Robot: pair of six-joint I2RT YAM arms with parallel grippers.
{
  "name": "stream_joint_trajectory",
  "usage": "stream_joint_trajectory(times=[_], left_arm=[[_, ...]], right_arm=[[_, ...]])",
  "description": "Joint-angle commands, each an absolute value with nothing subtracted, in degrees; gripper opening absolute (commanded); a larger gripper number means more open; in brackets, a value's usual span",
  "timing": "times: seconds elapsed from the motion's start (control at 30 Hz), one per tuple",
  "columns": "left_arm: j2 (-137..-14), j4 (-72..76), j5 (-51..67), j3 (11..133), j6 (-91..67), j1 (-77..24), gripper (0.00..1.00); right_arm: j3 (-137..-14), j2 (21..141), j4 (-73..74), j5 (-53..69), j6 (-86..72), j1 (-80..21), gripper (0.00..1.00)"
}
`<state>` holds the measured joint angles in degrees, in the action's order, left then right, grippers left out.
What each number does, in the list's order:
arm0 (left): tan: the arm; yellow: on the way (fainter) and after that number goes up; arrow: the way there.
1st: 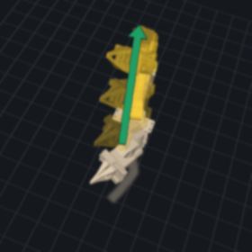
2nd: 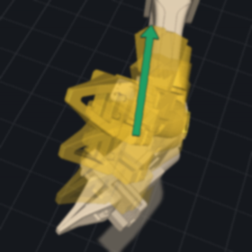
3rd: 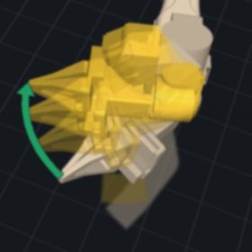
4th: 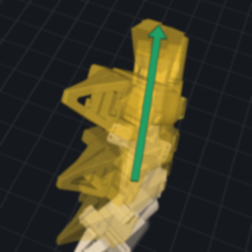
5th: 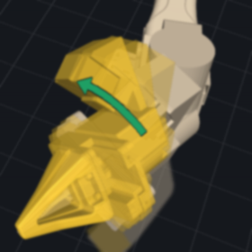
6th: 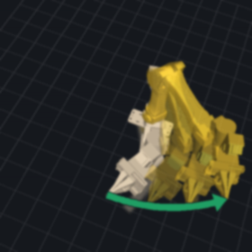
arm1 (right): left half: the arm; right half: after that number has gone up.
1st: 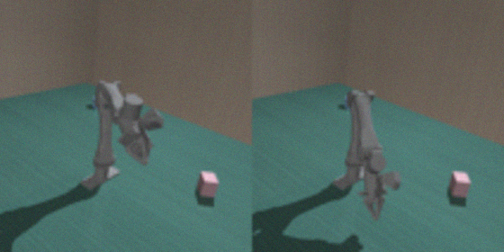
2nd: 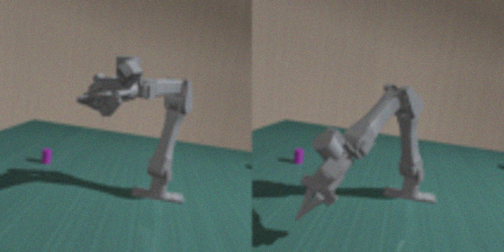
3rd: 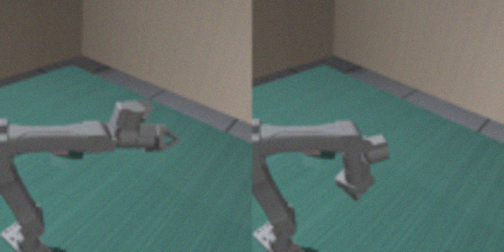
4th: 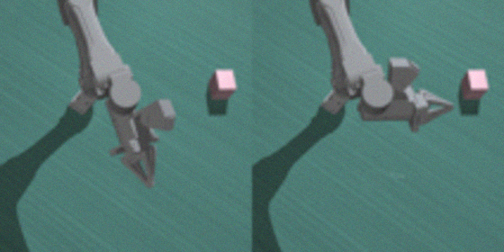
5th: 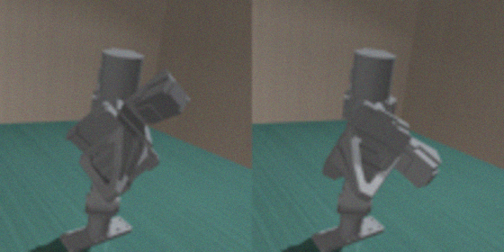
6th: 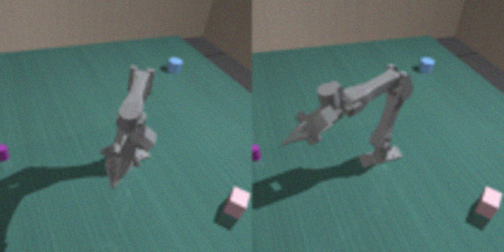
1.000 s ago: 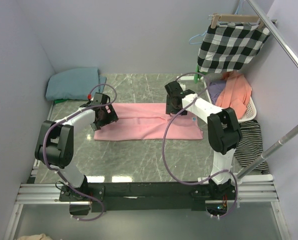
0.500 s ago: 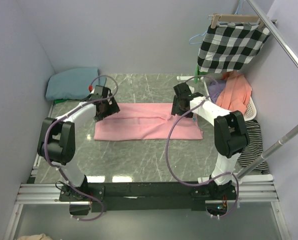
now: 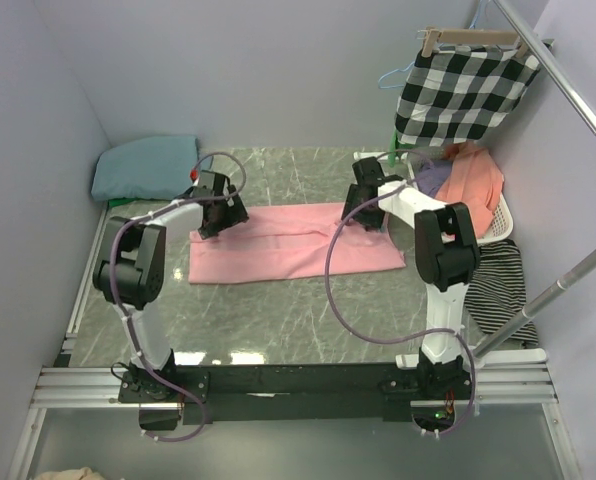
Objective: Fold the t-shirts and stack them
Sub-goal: Rotate the tshirt 90 degrees
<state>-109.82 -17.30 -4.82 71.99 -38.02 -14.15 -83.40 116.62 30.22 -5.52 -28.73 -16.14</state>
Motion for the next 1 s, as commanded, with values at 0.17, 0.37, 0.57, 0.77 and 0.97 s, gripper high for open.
stream_joint_trajectory(times=[0.17, 0.37, 0.57, 0.77, 0.97], left_arm=[[-103.0, -20.5, 0.7, 51.1, -45.6, -18.2, 0.99], [-96.2, -21.1, 6.1, 41.6, -49.8, -25.5, 0.99], [-91.4, -22.1, 11.4, 33.6, -50.8, -30.5, 0.99], [-78.5, -26.9, 6.9, 34.4, -50.2, -30.8, 0.99], [-72.5, -29.1, -6.0, 48.0, -45.2, -30.8, 0.99]], right_arm=[[-109.4, 132.3, 38.6, -0.9, -26.1, -16.7, 0.69], [-130.6, 143.2, 44.8, 6.5, -23.1, -17.0, 0.71], [-136.9, 147.8, 42.0, 17.6, -23.4, -17.0, 0.77], [-113.5, 132.4, 22.3, 20.7, -21.7, -17.8, 0.80], [-91.7, 112.4, 7.1, 9.0, -17.6, -18.5, 0.85]])
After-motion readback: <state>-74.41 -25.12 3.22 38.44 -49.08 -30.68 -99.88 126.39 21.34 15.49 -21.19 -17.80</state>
